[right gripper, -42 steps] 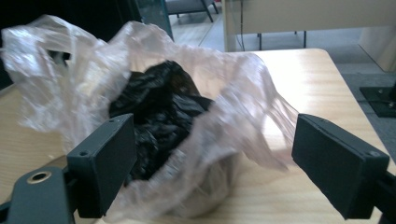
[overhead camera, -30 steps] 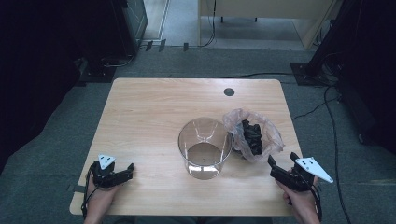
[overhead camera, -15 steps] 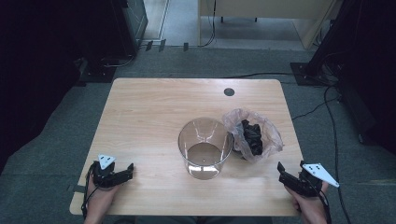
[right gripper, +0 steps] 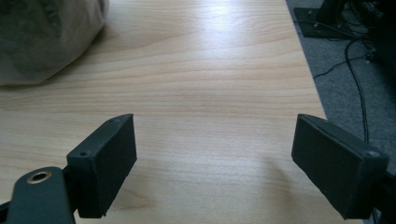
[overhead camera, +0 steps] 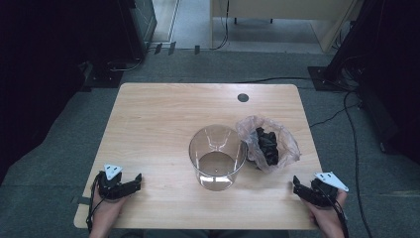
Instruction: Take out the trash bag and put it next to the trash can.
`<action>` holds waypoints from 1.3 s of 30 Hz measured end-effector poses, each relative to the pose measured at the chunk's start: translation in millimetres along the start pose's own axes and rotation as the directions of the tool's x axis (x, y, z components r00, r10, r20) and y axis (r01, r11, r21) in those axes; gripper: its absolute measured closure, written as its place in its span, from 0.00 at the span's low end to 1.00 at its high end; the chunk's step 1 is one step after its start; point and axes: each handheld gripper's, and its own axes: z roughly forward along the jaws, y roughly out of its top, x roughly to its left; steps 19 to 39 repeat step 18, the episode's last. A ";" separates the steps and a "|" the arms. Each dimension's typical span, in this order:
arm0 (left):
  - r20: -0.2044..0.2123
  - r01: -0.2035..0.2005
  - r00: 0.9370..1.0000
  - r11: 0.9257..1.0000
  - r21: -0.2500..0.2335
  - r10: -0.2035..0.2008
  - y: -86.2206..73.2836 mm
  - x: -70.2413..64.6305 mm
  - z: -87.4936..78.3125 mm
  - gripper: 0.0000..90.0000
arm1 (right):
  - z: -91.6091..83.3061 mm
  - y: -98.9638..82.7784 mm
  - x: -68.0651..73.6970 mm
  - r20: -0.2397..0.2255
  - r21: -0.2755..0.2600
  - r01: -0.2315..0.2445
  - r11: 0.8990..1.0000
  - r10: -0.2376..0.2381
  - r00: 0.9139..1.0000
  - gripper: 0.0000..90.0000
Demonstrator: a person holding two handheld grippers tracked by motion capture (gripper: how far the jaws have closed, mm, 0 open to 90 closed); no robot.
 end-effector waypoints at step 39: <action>0.002 -0.001 1.000 1.000 0.000 0.001 0.0 0.2 0.0 0.12 | 7.2 1.2 1.0 -0.032 0.077 0.015 0.997 -0.013 0.999 0.17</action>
